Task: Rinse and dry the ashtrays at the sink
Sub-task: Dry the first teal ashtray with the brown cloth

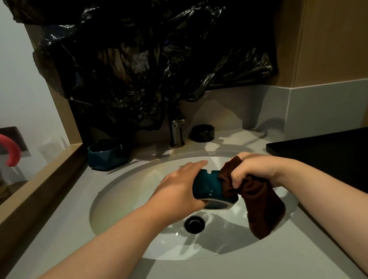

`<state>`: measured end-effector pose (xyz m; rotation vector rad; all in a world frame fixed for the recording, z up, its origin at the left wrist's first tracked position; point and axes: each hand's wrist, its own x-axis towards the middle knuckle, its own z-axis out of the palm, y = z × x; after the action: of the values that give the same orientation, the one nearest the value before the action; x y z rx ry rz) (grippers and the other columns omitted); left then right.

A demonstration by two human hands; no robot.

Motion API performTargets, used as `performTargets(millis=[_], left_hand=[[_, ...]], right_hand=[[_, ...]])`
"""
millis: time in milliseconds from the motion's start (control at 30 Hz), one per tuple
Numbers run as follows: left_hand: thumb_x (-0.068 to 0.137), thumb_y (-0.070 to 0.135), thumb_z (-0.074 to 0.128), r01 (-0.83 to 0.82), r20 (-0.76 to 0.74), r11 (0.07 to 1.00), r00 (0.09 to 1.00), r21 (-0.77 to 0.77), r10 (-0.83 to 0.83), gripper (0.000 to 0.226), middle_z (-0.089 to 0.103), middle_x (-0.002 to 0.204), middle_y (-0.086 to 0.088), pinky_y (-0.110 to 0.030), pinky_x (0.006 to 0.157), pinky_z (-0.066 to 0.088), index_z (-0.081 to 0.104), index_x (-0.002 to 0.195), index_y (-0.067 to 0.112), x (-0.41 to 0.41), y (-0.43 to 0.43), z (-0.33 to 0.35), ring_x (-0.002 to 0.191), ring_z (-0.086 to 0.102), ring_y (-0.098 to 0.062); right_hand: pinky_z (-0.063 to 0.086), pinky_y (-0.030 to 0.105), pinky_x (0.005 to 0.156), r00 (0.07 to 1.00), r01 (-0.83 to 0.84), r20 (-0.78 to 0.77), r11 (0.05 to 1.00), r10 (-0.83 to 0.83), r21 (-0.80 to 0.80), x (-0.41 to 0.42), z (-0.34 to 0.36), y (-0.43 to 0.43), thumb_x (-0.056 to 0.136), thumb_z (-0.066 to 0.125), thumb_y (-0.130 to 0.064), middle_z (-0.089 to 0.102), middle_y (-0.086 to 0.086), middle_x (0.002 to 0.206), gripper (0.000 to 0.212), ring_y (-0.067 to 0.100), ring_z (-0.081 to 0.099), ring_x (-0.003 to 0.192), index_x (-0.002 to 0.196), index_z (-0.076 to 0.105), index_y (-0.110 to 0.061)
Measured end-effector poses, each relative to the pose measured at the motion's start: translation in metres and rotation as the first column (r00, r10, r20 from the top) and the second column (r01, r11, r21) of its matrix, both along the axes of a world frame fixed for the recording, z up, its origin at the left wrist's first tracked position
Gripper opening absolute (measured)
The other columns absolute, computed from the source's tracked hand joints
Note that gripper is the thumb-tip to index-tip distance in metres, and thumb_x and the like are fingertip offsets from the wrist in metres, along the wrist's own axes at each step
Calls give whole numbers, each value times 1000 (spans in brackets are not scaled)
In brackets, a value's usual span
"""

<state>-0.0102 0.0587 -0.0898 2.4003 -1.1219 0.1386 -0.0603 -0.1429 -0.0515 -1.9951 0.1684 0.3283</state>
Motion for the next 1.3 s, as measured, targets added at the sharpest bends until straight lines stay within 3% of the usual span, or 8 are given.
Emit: performTargets(millis=[200,300,367,500,633,833,1067,1300], left_hand=[[72,34,78,-105,-33,994,994,17,105,61,54,115,10,-27,88,49,47,125,31,4,0,2,104,52,-14],[72,33,79,-173,-58,984,984,-36,170,61,52,109,12,-27,86,48,48,124,31,6,0,3,101,50,-13],[72,32,79,-192,-46,981,981,-25,191,61,53,112,11,-28,86,48,47,124,31,6,-1,4,102,50,-14],[73,35,77,-221,-39,975,975,-4,221,56,54,112,11,-30,86,48,48,121,33,5,-2,5,102,51,-15],[73,37,76,-291,-35,956,956,-28,290,54,51,101,12,-27,79,43,48,118,34,8,0,6,95,47,-14],[74,34,74,-234,31,972,972,24,233,48,56,104,10,-30,81,49,49,115,31,3,-6,6,96,54,-15],[73,42,74,-318,-58,948,947,-11,317,49,54,103,11,-28,78,43,51,114,33,9,-2,8,95,47,-16],[69,46,76,-350,-140,933,931,-78,337,58,57,103,10,-27,83,48,51,120,32,11,-2,7,101,54,-15]], right_hand=[[53,27,66,999,16,41,999,-18,36,-3,2,3,63,70,-6,68,17,89,30,24,66,81,94,67,-6],[52,29,79,919,231,282,956,-275,181,-2,8,0,81,70,-20,66,12,108,27,24,64,96,106,60,-19],[50,27,78,825,379,436,924,-360,46,-3,13,5,79,70,-41,61,5,107,43,19,62,94,114,50,-24],[46,27,74,837,295,542,893,-70,-340,-11,5,39,89,44,-58,51,-5,111,42,12,58,89,120,33,-32],[50,28,74,834,213,509,727,213,-653,-15,1,47,96,44,-40,45,-10,107,23,11,57,87,116,42,-30],[51,34,80,707,294,638,694,305,-657,-13,-2,46,90,58,-23,47,-11,112,21,15,54,95,110,65,-25],[48,37,80,722,200,563,657,403,-727,-16,0,44,91,57,-18,48,-13,109,31,14,49,97,114,66,-38],[50,35,78,672,272,620,644,405,-715,-12,-5,47,92,54,-15,49,-7,115,35,14,46,103,121,63,-33]])
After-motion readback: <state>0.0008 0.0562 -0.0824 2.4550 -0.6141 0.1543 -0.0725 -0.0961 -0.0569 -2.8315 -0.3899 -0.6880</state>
